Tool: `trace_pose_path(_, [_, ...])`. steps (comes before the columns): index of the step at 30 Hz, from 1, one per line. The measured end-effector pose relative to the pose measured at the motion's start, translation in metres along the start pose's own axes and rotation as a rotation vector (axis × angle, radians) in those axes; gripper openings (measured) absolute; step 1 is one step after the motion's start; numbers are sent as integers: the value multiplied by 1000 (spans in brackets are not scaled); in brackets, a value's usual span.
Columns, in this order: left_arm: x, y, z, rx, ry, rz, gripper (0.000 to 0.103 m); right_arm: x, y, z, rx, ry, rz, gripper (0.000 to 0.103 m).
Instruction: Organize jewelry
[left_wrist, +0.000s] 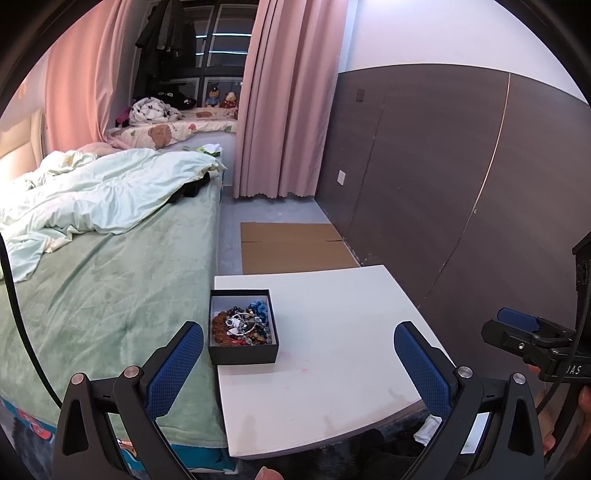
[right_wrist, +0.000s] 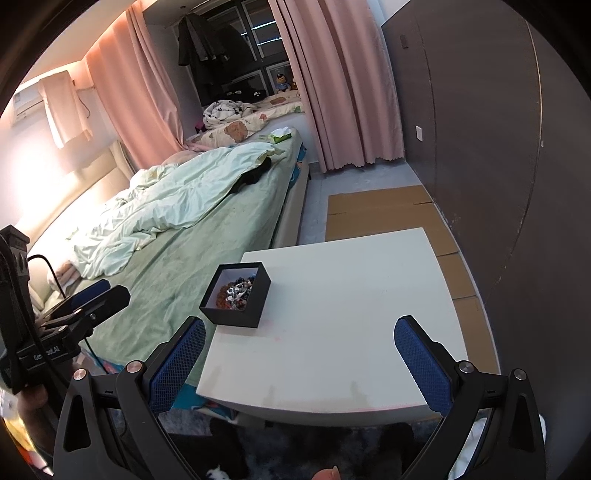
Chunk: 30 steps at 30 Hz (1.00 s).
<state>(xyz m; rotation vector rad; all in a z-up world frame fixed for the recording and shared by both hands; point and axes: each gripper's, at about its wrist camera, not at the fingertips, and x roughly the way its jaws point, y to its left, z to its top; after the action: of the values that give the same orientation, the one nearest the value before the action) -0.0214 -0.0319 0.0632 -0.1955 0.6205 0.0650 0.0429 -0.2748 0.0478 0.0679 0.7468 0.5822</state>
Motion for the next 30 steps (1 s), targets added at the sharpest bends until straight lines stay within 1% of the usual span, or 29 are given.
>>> trace_pose_path(15, [2, -2, 2, 8, -3, 8, 103, 1, 3, -2, 0, 7, 3, 103])
trace_pose_path(21, [2, 0, 1, 11, -3, -9, 103, 4, -4, 0, 22, 6, 7, 103])
trace_pose_path(27, [4, 1, 0, 21, 0, -7, 103, 5, -7, 0, 29, 8, 6, 103])
trace_pose_path(30, [2, 1, -1, 24, -13, 1, 103, 6, -8, 0, 28, 11, 7, 103])
